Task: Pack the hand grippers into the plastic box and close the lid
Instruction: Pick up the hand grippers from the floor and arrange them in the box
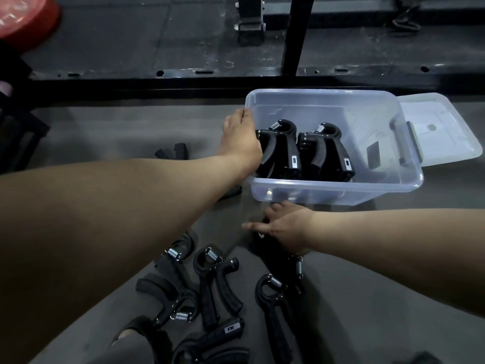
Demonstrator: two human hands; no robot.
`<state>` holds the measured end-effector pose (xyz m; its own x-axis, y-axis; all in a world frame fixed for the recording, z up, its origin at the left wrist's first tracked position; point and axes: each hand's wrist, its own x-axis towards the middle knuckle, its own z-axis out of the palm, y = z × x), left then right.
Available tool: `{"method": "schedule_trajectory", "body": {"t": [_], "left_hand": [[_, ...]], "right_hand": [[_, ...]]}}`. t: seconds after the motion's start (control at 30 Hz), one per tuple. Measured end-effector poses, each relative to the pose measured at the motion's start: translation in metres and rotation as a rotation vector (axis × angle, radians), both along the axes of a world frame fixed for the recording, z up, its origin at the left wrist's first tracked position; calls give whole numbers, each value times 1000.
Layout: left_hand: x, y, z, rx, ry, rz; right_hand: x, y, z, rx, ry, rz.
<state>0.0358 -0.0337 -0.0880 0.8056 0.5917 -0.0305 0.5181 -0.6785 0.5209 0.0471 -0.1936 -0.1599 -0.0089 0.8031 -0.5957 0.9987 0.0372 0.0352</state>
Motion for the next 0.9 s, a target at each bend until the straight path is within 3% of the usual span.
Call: {"method": "schedule_trajectory", "body": {"t": [0.17, 0.3, 0.43, 0.5, 0.6, 0.73, 0.9], "left_hand": [[0, -1, 1, -29, -12, 21], [-6, 7, 2, -57, -26, 43], [-17, 18, 2, -67, -58, 97], [-24, 21, 2, -71, -62, 115], [-33, 24, 1, -72, -58, 111], [-47, 26, 1, -40, -35, 119], [-74, 22, 3, 6, 2, 108]], "right_hand": [[6, 3, 2, -108, -44, -7], [3, 0, 2, -55, -89, 161], [3, -14, -3, -125, -153, 322], [6, -24, -6, -53, -216, 336], [18, -38, -6, -24, -280, 324], [24, -59, 0, -82, -215, 264], [5, -85, 10, -214, -69, -85]]}}
